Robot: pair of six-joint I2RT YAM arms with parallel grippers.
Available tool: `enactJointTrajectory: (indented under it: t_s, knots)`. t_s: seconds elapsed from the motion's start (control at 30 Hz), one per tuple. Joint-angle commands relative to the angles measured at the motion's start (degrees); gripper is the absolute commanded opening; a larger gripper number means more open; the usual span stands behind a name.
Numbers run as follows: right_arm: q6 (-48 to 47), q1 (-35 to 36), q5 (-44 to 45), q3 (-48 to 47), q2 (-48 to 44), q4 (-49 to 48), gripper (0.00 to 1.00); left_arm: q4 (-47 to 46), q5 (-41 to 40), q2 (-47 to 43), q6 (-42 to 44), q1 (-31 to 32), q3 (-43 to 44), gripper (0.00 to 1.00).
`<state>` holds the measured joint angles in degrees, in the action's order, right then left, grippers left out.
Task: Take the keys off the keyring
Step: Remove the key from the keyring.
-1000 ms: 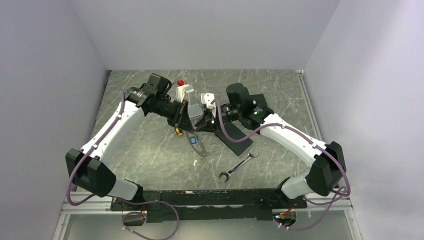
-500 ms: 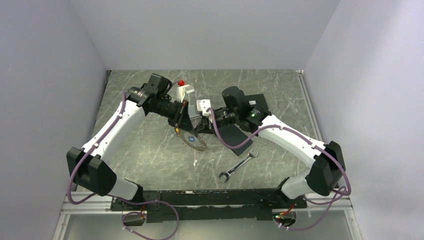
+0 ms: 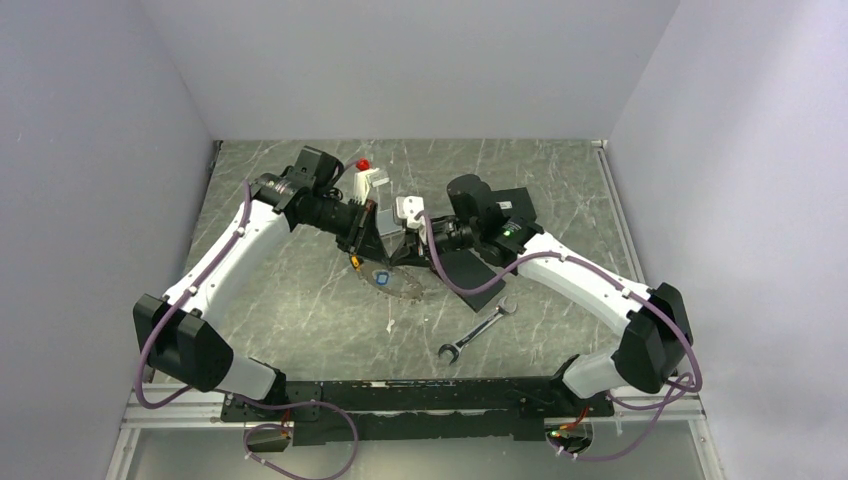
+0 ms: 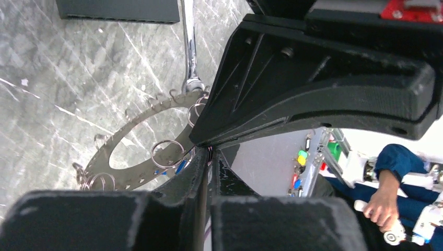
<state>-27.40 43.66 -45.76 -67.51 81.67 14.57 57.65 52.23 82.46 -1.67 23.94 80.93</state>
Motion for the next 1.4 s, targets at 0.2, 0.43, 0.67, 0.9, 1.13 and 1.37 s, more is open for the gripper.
enactJointTrajectory:
  t_s: [0.2, 0.43, 0.67, 0.9, 1.13, 1.37]
  knots:
    - [19.2, -5.1, -7.7, 5.7, -1.0, -21.4, 0.00, -8.8, 6.9, -6.1, 3.9, 0.2, -1.6, 0.33]
    - [39.8, -8.7, -13.0, 12.9, -0.4, -43.4, 0.00, -17.2, 3.1, -13.2, 2.7, 0.0, -7.5, 0.29]
    - [52.0, -9.6, -14.8, 17.1, 0.0, -60.1, 0.00, -22.7, 2.1, -15.1, 2.0, -0.1, -11.1, 0.28]
    - [56.3, -9.9, -15.5, 18.9, -0.2, -66.0, 0.00, -25.4, -2.8, -16.0, 2.0, -0.1, -10.9, 0.31]
    - [59.0, -10.0, -15.7, 19.4, -0.4, -69.1, 0.00, -26.4, -1.8, -17.3, 4.7, -0.1, -12.6, 0.23]
    - [58.9, -10.0, -15.8, 19.4, -0.4, -69.0, 0.00, -26.7, -3.3, -19.6, 10.4, -0.1, -10.6, 0.15]
